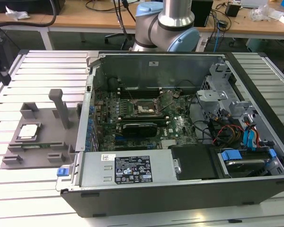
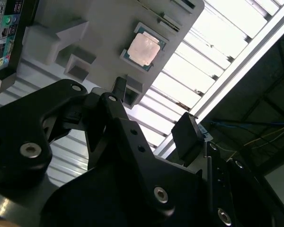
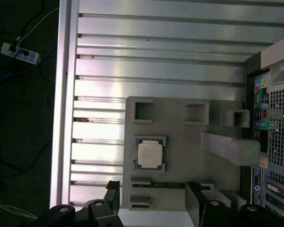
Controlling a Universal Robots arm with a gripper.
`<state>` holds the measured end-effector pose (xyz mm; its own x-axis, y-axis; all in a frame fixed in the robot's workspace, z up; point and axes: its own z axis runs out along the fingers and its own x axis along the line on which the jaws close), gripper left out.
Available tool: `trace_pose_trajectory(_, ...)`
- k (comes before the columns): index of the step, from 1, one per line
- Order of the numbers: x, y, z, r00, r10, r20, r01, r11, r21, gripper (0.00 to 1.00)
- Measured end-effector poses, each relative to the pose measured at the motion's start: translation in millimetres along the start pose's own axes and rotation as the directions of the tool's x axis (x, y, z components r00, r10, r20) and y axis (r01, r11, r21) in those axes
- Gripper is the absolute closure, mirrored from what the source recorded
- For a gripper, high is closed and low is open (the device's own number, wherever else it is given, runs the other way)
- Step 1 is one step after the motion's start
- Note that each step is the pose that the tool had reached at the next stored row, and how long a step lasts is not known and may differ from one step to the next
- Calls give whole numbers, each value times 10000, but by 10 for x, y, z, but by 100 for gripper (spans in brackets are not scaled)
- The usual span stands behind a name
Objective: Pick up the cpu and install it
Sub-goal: 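Pick up the cpu and move it towards the insertion slot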
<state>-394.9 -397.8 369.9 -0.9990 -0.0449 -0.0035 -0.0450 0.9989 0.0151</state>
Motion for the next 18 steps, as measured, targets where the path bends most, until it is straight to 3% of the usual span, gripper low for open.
trace_pose_trajectory(18, -2, -2, 113, 10000, 0, 0, 0, 10000, 0, 34)
